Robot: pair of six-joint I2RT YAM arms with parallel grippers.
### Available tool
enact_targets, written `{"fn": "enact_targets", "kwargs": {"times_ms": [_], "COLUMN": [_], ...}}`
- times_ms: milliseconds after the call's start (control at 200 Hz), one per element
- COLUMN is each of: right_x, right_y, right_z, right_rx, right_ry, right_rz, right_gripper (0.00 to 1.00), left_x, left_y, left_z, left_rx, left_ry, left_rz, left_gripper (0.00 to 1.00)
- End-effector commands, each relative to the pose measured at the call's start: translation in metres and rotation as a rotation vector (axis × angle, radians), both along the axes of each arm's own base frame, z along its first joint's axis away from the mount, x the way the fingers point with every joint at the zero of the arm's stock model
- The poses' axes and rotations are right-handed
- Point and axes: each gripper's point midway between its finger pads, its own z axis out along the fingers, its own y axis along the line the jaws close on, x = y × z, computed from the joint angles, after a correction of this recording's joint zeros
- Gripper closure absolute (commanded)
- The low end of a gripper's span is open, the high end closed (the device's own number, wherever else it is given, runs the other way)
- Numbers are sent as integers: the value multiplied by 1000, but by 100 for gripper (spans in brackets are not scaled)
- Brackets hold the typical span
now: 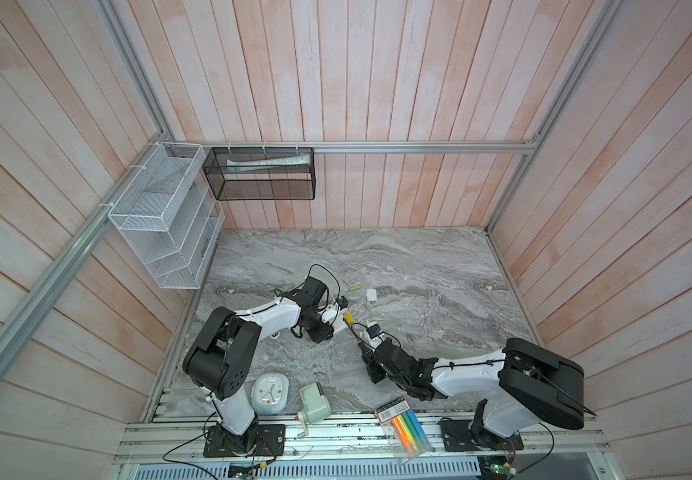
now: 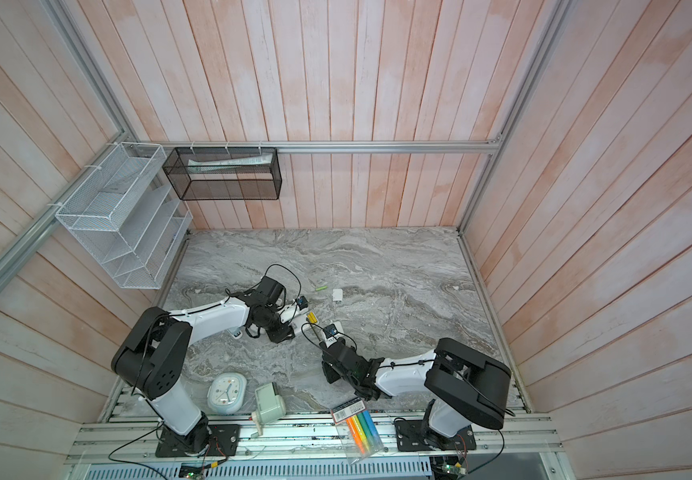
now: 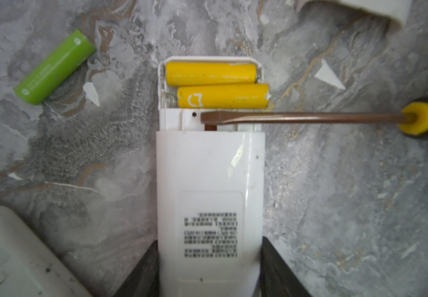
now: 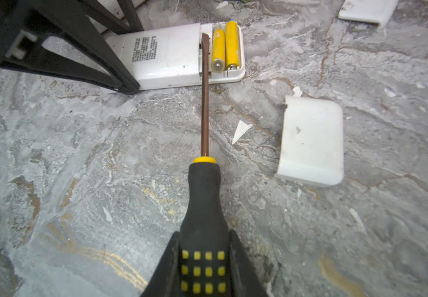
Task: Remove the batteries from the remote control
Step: 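Sweep the screwdriver across the compartment to flip out the farther yellow battery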
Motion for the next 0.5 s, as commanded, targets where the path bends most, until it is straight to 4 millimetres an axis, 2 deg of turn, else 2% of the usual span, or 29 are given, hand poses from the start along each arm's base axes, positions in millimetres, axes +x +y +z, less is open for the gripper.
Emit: {"fn": "enact_targets", "kwargs": {"times_ms": [0, 495], "right_x": [9, 18], "right_y": [8, 1], "right_z": [6, 12], "right_rx": [24, 31], "right_ry": [-6, -21], "right_rz": [0, -33], "right_gripper": [100, 100], "left_x": [-33, -41], "left_y": [10, 20], "left_z": [-11, -9], "left_rx": [33, 86], "left_ry": [131, 149], "left_rz": [-13, -1], "left_gripper": [51, 51]}}
